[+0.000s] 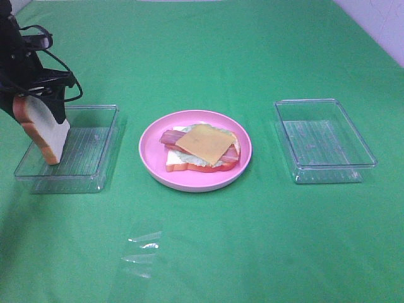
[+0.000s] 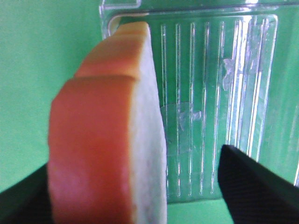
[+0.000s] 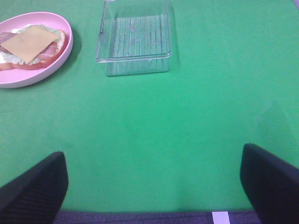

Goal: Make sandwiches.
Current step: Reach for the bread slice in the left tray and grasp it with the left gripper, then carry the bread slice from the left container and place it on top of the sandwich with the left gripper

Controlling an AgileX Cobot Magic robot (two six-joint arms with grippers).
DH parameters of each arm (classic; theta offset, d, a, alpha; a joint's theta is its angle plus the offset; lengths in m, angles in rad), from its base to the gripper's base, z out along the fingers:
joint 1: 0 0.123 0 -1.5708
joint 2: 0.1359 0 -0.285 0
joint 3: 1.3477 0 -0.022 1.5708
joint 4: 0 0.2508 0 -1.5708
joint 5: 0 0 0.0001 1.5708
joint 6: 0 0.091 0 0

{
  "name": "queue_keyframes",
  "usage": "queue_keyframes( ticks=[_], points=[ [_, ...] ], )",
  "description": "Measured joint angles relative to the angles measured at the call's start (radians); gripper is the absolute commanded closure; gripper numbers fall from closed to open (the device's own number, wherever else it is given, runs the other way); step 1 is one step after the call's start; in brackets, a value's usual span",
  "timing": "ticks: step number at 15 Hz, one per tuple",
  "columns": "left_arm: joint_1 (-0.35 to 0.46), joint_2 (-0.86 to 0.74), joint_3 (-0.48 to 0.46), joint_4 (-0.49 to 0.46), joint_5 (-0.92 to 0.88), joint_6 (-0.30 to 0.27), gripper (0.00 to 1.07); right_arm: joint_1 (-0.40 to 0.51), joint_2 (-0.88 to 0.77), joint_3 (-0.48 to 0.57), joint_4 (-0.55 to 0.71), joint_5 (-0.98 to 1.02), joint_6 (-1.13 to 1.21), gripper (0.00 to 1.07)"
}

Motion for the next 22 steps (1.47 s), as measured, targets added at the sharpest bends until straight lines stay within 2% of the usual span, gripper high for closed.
queue_keyframes(
  ticks=[8, 9, 10, 11, 12, 13, 20, 22],
  points=[
    [0.0, 0.0, 0.0, -0.002, 0.0, 0.0, 0.6, 0.0, 0.0, 0.0, 0.0, 0.0, 0.0, 0.12],
    [0.0, 0.0, 0.0, -0.002, 0.0, 0.0, 0.65, 0.0, 0.0, 0.0, 0.0, 0.0, 0.0, 0.12],
    [0.0, 0.0, 0.0, -0.002, 0.0, 0.0, 0.73, 0.0, 0.0, 0.0, 0.0, 0.0, 0.0, 0.12],
    [0.0, 0.0, 0.0, -0.003, 0.0, 0.0, 0.85, 0.0, 0.0, 0.0, 0.0, 0.0, 0.0, 0.12],
    [0.0, 0.0, 0.0, -0.006, 0.0, 0.0, 1.03, 0.0, 0.0, 0.0, 0.0, 0.0, 0.0, 0.12],
    [0.0, 0.0, 0.0, -0.007, 0.0, 0.0, 1.07, 0.0, 0.0, 0.0, 0.0, 0.0, 0.0, 0.12],
    [0.0, -0.051, -0.006, -0.014, 0.008, 0.0, 1.07, 0.0, 0.0, 0.0, 0.0, 0.0, 0.0, 0.12],
    [0.0, -0.109, -0.012, -0.067, 0.013, 0.0, 1.07, 0.0, 0.0, 0.0, 0.0, 0.0, 0.0, 0.12]
  ],
)
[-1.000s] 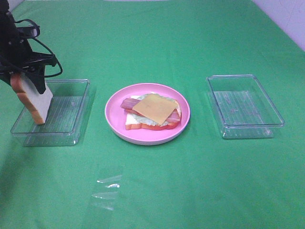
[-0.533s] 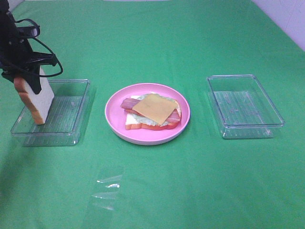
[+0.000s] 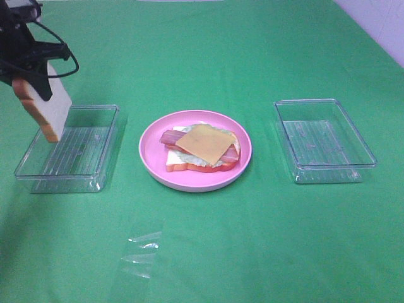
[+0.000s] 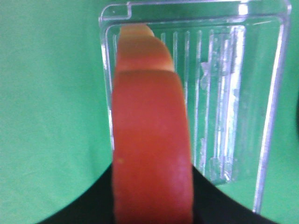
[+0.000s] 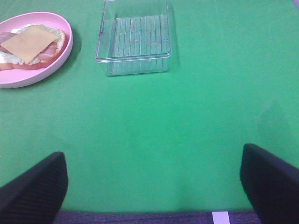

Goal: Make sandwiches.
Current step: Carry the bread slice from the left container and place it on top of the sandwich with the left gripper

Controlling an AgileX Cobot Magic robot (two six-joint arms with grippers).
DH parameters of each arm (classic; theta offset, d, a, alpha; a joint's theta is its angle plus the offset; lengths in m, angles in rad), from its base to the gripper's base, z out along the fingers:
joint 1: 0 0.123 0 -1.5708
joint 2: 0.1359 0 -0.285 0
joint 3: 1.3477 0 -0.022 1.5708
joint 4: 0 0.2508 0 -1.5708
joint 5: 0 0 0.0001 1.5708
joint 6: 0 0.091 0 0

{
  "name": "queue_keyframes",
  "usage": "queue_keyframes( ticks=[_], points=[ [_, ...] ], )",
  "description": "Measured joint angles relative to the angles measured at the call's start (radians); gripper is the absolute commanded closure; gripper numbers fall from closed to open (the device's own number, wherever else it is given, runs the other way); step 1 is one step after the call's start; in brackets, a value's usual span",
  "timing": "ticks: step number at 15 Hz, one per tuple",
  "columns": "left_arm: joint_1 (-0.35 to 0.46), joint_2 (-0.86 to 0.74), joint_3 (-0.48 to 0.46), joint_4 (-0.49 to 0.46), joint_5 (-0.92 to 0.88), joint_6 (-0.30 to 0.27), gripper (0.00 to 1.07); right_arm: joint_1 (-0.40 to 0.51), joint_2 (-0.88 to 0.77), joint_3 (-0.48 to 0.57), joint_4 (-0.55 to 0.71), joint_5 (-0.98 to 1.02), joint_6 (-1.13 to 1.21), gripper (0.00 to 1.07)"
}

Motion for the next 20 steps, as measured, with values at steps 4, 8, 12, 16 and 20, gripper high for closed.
queue_keyframes(
  ticks=[4, 8, 12, 16, 20],
  points=[
    [0.0, -0.096, -0.005, -0.32, -0.003, 0.091, 1.07, 0.0, 0.0, 0.0, 0.0, 0.0, 0.0, 0.12],
    [-0.064, -0.062, -0.005, -0.579, -0.005, 0.208, 1.07, 0.0, 0.0, 0.0, 0.0, 0.0, 0.0, 0.12],
    [-0.246, 0.063, -0.005, -0.666, -0.142, 0.24, 1.07, 0.0, 0.0, 0.0, 0.0, 0.0, 0.0, 0.12],
    [-0.324, 0.157, -0.005, -0.717, -0.241, 0.24, 1.07, 0.0, 0.0, 0.0, 0.0, 0.0, 0.0, 0.12],
    [-0.327, 0.207, -0.005, -0.779, -0.253, 0.252, 1.07, 0.0, 0.0, 0.0, 0.0, 0.0, 0.0, 0.12]
  ],
)
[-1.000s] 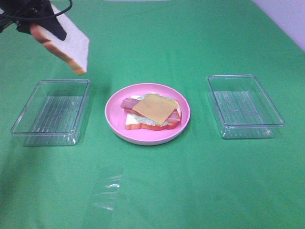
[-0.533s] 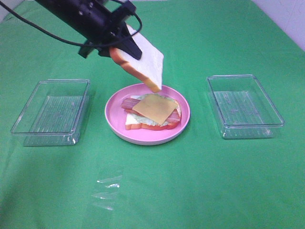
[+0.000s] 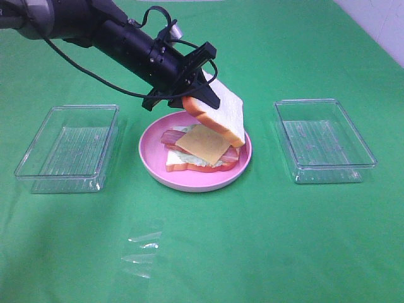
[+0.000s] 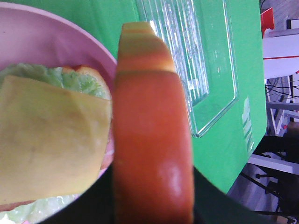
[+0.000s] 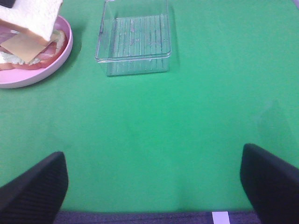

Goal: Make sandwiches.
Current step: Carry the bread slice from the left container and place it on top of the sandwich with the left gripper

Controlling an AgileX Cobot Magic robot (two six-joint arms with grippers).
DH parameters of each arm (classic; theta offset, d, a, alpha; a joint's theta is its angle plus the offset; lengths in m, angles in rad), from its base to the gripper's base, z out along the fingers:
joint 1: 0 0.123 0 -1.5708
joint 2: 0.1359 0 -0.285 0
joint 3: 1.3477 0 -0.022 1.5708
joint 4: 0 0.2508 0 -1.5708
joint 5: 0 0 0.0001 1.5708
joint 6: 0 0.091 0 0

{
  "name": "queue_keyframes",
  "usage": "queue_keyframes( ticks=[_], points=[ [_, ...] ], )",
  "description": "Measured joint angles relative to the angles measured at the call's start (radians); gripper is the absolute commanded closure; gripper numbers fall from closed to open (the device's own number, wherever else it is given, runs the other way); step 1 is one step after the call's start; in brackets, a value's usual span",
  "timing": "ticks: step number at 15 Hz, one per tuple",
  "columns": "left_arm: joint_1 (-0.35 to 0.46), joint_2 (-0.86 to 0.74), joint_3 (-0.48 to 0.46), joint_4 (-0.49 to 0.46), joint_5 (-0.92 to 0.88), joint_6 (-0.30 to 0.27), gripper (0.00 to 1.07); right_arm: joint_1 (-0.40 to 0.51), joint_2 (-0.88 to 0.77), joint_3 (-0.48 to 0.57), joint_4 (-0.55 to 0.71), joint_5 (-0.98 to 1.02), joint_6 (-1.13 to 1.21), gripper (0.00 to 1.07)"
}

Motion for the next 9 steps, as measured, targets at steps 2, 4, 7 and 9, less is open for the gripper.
queue_keyframes(
  ticks=[2, 4, 7, 9],
  points=[
    [0.0, 0.018, 0.0, -0.002, 0.004, 0.004, 1.07, 0.0, 0.0, 0.0, 0.0, 0.0, 0.0, 0.12],
    [-0.001, 0.038, 0.0, -0.002, 0.005, 0.007, 1.07, 0.0, 0.0, 0.0, 0.0, 0.0, 0.0, 0.12],
    [-0.004, 0.048, 0.0, -0.002, 0.005, 0.007, 1.07, 0.0, 0.0, 0.0, 0.0, 0.0, 0.0, 0.12],
    [-0.004, 0.048, 0.0, 0.0, 0.004, 0.007, 0.89, 0.0, 0.0, 0.0, 0.0, 0.0, 0.0, 0.12]
  ],
)
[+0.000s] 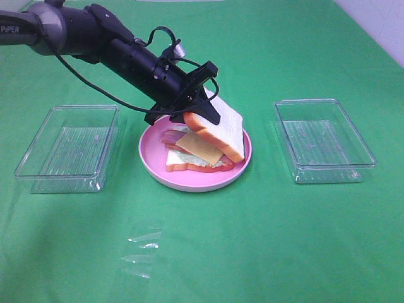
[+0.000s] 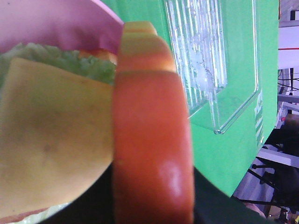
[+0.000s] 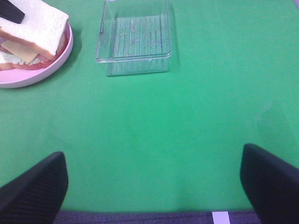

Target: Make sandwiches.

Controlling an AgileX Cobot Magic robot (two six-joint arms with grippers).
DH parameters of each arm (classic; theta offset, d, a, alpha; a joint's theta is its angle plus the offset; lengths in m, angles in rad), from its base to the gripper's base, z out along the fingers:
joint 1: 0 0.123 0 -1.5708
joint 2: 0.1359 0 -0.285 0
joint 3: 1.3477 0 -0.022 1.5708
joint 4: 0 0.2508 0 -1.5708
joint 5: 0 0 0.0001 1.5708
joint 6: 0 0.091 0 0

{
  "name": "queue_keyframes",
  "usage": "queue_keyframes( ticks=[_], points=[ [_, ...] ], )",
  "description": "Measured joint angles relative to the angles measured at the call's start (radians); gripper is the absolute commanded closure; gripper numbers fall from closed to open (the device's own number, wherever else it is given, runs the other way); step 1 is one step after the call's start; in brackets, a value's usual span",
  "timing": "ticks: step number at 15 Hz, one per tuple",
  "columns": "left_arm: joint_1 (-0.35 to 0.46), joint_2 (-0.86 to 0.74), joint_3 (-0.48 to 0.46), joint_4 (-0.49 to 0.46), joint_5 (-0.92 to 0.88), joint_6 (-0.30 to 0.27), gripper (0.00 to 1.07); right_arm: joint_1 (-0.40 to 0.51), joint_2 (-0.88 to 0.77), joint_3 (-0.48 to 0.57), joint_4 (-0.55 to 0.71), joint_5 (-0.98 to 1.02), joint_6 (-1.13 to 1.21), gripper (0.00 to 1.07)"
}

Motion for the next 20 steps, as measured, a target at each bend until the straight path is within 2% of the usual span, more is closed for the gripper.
queue_keyframes(
  ticks=[3, 4, 5, 7, 8, 9, 13, 15, 17, 18, 19, 20],
  points=[
    [0.0, 0.0, 0.0, 0.028, 0.011, -0.03, 0.31, 0.0, 0.0, 0.0, 0.0, 0.0, 0.0, 0.12],
    [0.0, 0.0, 0.0, 0.045, 0.024, -0.035, 0.19, 0.0, 0.0, 0.0, 0.0, 0.0, 0.0, 0.12],
    [0.0, -0.001, 0.0, 0.056, 0.03, -0.036, 0.17, 0.0, 0.0, 0.0, 0.0, 0.0, 0.0, 0.12],
    [0.0, -0.003, -0.033, 0.135, 0.082, -0.054, 0.16, 0.0, 0.0, 0.0, 0.0, 0.0, 0.0, 0.12],
    [0.0, -0.005, -0.096, 0.243, 0.158, -0.11, 0.16, 0.0, 0.0, 0.0, 0.0, 0.0, 0.0, 0.12],
    [0.0, -0.005, -0.144, 0.314, 0.2, -0.142, 0.16, 0.0, 0.0, 0.0, 0.0, 0.0, 0.0, 0.12],
    [0.0, -0.024, -0.296, 0.533, 0.229, -0.243, 0.17, 0.0, 0.0, 0.0, 0.0, 0.0, 0.0, 0.12],
    [0.0, -0.057, -0.309, 0.587, 0.231, -0.249, 0.17, 0.0, 0.0, 0.0, 0.0, 0.0, 0.0, 0.12],
    [-0.002, -0.105, -0.309, 0.758, 0.235, -0.252, 0.17, 0.0, 0.0, 0.0, 0.0, 0.0, 0.0, 0.12],
    [0.0, -0.121, -0.309, 0.807, 0.235, -0.252, 0.17, 0.0, 0.0, 0.0, 0.0, 0.0, 0.0, 0.12],
    [0.059, -0.184, -0.291, 0.904, 0.235, -0.252, 0.17, 0.0, 0.0, 0.0, 0.0, 0.0, 0.0, 0.12],
    [0.087, -0.204, -0.28, 0.911, 0.235, -0.252, 0.17, 0.0, 0.0, 0.0, 0.0, 0.0, 0.0, 0.12]
  ],
)
